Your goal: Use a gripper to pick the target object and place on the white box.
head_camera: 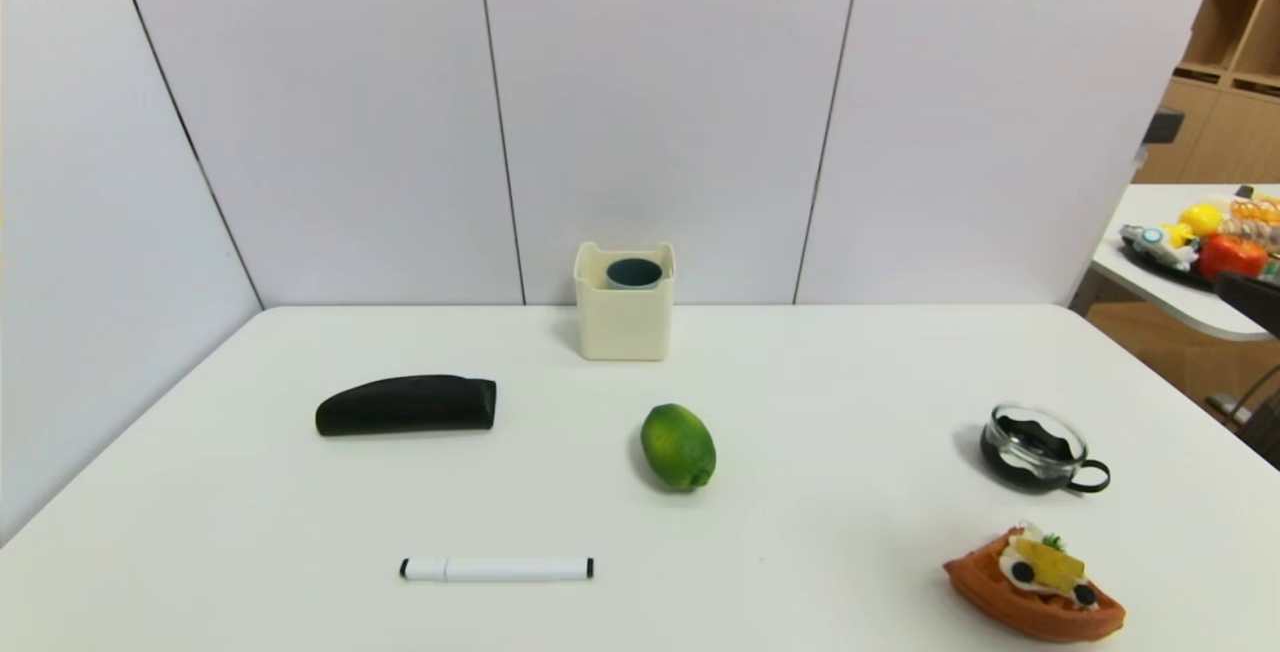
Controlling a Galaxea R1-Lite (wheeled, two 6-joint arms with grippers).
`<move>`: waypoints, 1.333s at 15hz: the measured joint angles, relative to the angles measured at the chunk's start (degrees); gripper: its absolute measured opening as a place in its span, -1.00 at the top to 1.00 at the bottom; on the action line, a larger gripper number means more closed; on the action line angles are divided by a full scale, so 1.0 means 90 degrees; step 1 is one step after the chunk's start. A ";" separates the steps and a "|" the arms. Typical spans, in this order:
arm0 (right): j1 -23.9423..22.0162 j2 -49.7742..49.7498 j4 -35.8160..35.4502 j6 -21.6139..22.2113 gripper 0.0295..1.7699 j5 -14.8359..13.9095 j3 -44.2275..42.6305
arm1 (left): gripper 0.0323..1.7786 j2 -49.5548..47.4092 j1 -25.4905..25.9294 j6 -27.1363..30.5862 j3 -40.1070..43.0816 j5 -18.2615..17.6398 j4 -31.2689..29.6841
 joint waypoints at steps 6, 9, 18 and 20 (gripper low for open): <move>-0.0339 -0.2444 -0.0089 0.0053 -0.91 0.0268 0.2167 | -0.90 0.0000 0.0000 -0.0005 0.0000 0.0000 0.0000; -0.0481 -0.3348 -0.0122 0.0182 -0.91 0.0419 0.2859 | -0.90 0.0000 0.0000 0.0003 -0.0003 0.0000 0.0000; -0.0516 -0.5284 -0.0051 0.0177 -0.91 0.0297 0.4328 | -0.90 0.0000 0.0000 0.0003 0.0000 -0.0003 0.0000; -0.0512 -0.5501 0.0089 0.0230 -0.91 0.0104 0.4433 | -0.90 0.0000 0.0000 0.0003 0.0000 0.0000 0.0000</move>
